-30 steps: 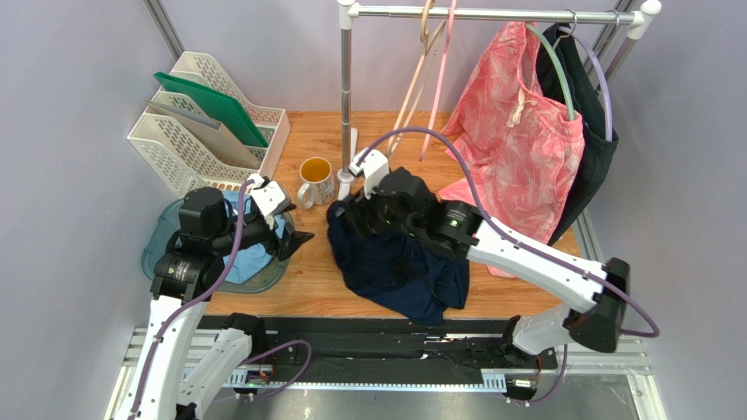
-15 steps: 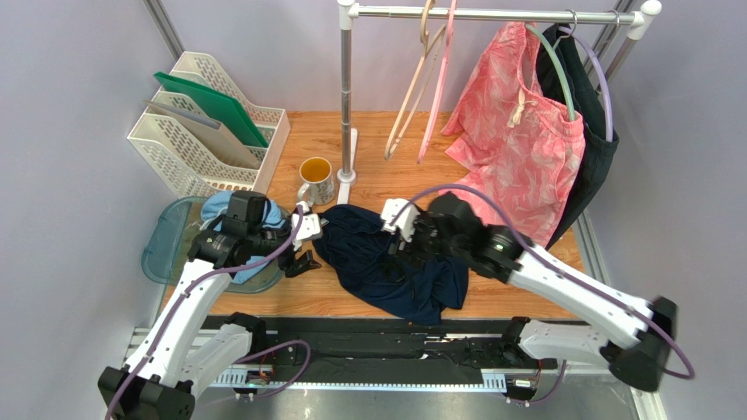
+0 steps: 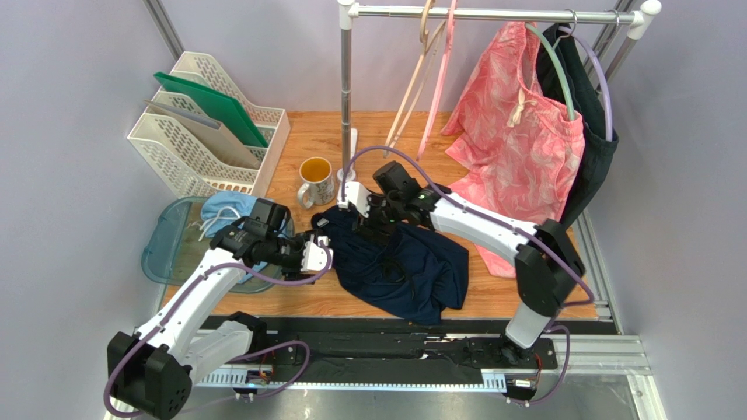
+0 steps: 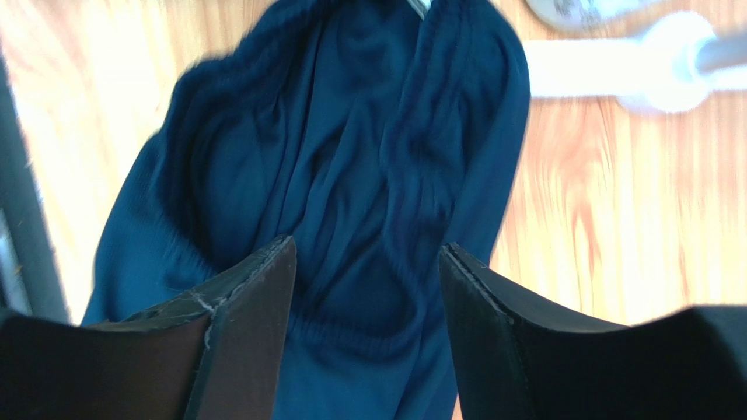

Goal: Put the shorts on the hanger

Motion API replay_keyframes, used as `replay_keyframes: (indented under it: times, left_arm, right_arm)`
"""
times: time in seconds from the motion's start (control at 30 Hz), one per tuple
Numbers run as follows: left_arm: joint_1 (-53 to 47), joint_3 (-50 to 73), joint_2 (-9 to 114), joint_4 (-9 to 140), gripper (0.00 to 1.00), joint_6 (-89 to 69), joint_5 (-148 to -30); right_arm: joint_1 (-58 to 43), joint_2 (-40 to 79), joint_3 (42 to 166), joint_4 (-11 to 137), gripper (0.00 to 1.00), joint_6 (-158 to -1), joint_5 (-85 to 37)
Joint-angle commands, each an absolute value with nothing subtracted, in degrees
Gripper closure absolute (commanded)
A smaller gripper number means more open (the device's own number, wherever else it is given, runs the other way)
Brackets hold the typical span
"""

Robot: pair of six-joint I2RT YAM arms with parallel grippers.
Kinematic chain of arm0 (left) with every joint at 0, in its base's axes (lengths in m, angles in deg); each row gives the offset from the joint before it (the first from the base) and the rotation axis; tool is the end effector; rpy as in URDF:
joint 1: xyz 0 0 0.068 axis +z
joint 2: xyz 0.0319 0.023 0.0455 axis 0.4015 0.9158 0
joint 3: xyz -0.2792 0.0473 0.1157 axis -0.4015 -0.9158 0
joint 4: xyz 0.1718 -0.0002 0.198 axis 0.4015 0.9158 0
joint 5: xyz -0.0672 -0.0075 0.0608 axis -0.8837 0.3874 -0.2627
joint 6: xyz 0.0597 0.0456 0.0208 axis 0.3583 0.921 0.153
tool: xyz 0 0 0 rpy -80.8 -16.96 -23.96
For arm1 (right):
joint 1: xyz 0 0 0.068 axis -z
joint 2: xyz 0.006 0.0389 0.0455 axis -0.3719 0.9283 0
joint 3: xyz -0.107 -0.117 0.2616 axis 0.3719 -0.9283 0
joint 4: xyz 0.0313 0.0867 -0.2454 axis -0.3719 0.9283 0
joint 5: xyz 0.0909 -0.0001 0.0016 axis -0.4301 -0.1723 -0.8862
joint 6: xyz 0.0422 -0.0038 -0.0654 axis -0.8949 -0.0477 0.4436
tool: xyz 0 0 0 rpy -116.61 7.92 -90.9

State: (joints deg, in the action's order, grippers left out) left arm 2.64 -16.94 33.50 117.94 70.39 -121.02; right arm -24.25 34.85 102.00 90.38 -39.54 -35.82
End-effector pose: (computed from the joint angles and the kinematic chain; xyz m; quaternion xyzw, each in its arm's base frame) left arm 0.1378 -0.0989 0.2548 0.7007 0.5917 -0.2174 0.3343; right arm 0.2540 0.2951 0.2648 -0.6345 0.6810 0.1924 0.3107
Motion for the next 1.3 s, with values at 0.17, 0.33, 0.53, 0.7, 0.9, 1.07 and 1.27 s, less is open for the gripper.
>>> replay_keyframes:
  times: [0.17,0.33,0.53,0.7,0.9,1.07,1.27]
  left_arm:
    - [2.32,-20.37,29.9,118.51,0.25,77.07,-121.22]
    - [1.35,-20.02,32.62,117.9,0.24,79.88,-120.61]
    - [-2.86,-20.37,36.49,110.01,0.25,78.13,-117.27]
    - [-4.8,-19.23,44.11,104.01,0.25,79.01,-115.07]
    - [-6.21,-19.31,50.9,102.59,0.31,82.43,-111.56]
    - [-6.39,-20.28,45.66,109.53,0.74,83.23,-109.53]
    - [-6.39,-17.83,26.35,123.14,1.0,79.97,-112.16]
  right_arm:
    - [-24.4,48.85,111.3,87.14,0.38,-33.82,-37.78]
    - [-24.13,51.76,111.83,86.26,0.39,-32.15,-34.44]
    - [-22.73,50.8,112.18,86.17,0.78,-32.77,-34.18]
    - [-22.73,49.39,112.62,87.74,1.0,-33.47,-32.95]
    - [-22.9,43.07,110.17,89.85,1.0,-36.19,-32.24]
    - [-23.87,35.6,106.83,93.89,1.0,-37.6,-31.8]
    - [-26.24,24.27,103.92,103.64,1.0,-43.39,-30.05]
